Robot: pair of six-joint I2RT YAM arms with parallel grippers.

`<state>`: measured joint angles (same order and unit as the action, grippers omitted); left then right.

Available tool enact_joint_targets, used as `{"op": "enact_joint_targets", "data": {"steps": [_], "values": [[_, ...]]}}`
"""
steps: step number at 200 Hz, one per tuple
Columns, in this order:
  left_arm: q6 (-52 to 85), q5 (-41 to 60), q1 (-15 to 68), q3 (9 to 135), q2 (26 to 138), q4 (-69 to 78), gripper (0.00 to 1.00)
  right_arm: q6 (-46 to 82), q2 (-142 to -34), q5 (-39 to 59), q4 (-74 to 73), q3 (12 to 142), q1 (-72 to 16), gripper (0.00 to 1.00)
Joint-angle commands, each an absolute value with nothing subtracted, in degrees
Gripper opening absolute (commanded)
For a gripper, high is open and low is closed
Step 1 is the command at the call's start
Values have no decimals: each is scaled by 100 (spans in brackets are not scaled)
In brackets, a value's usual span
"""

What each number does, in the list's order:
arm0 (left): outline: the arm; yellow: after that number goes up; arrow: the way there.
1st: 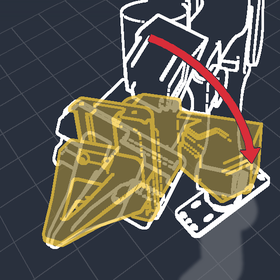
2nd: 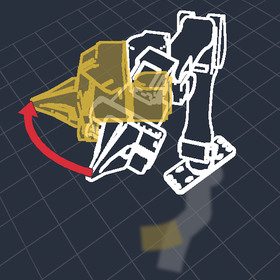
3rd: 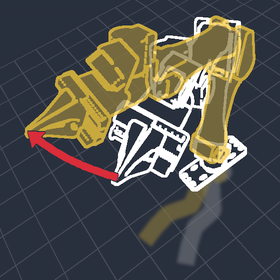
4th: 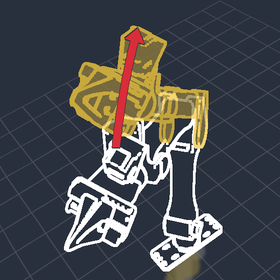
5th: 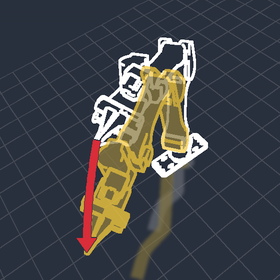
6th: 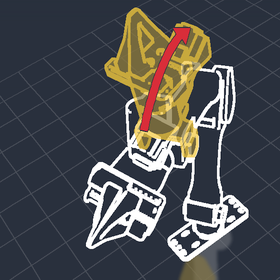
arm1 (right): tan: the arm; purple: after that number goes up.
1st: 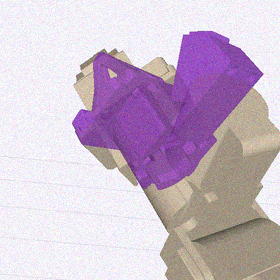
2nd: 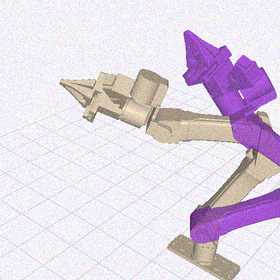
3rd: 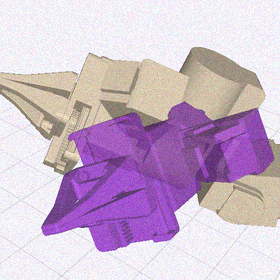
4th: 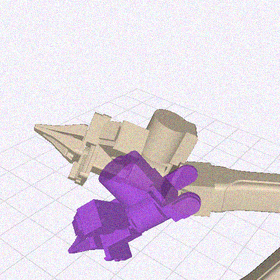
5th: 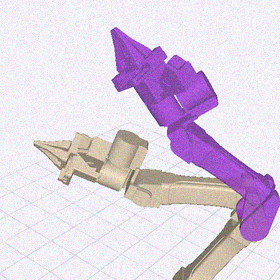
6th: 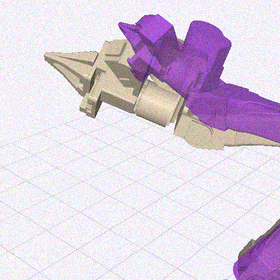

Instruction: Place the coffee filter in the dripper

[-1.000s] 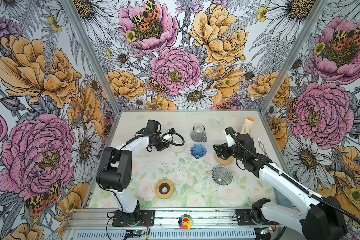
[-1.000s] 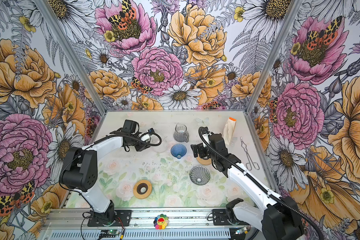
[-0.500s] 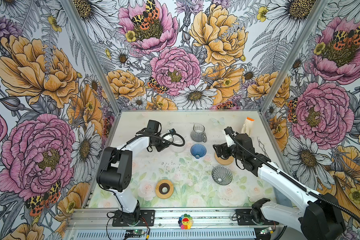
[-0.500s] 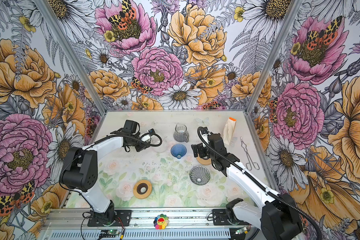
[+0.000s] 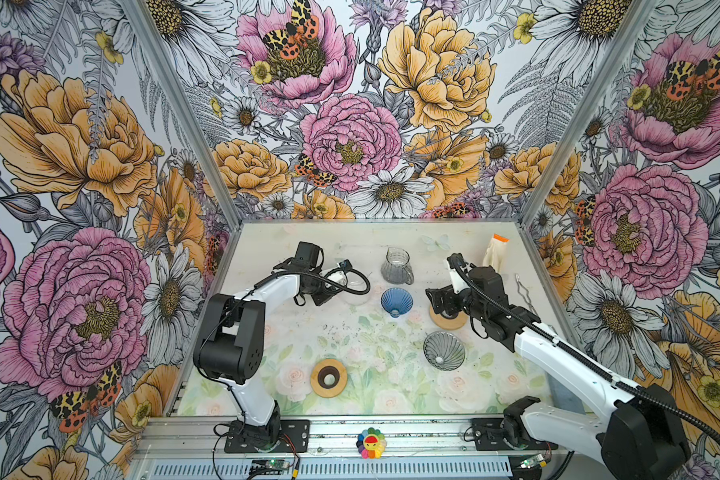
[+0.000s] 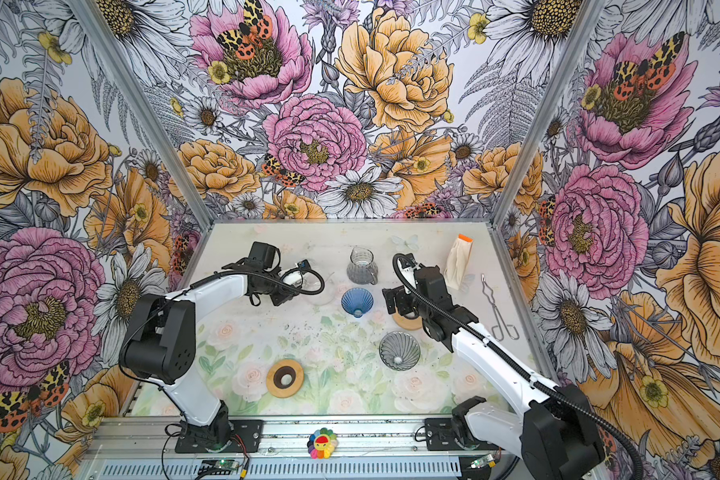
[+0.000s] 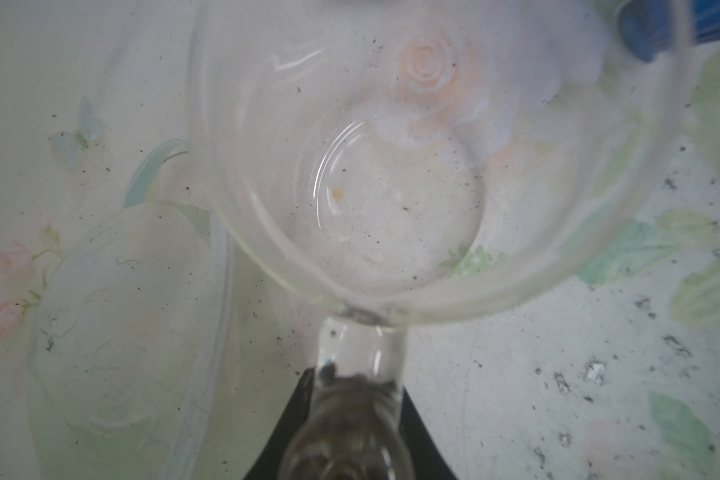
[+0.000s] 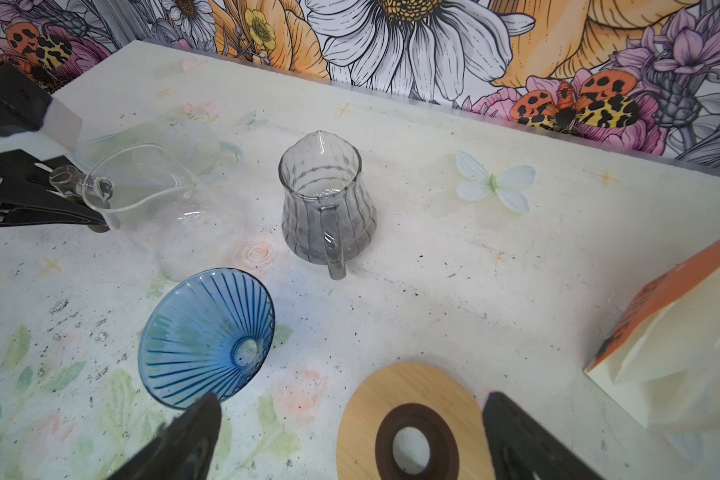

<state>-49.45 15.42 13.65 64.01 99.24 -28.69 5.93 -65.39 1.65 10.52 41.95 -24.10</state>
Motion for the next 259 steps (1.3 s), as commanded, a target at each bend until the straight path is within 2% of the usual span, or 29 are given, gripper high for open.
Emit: {"op": "enact_joint_targets", "data": {"steps": [1,42,58,121,182,259], "values": [[-4874,1473,1406,6323,9782,-2883,27,483,-6565,40,1015,4334,-2448,99],[-4856,1418,1411,6310,9725,-2878,25,499,-6616,44,1016,4342,-2444,100],[-4828,1352,1415,6316,9712,-2878,21,510,-6627,44,1009,4348,-2443,99],[-4727,1324,1433,6292,9618,-2879,16,474,-6627,36,993,4342,-2452,100],[-4644,1257,1489,6161,9417,-2882,16,452,-6644,18,975,4333,-2452,99],[-4380,1133,1621,5573,8636,-2881,17,458,-6588,35,945,4253,-2476,100]]}}
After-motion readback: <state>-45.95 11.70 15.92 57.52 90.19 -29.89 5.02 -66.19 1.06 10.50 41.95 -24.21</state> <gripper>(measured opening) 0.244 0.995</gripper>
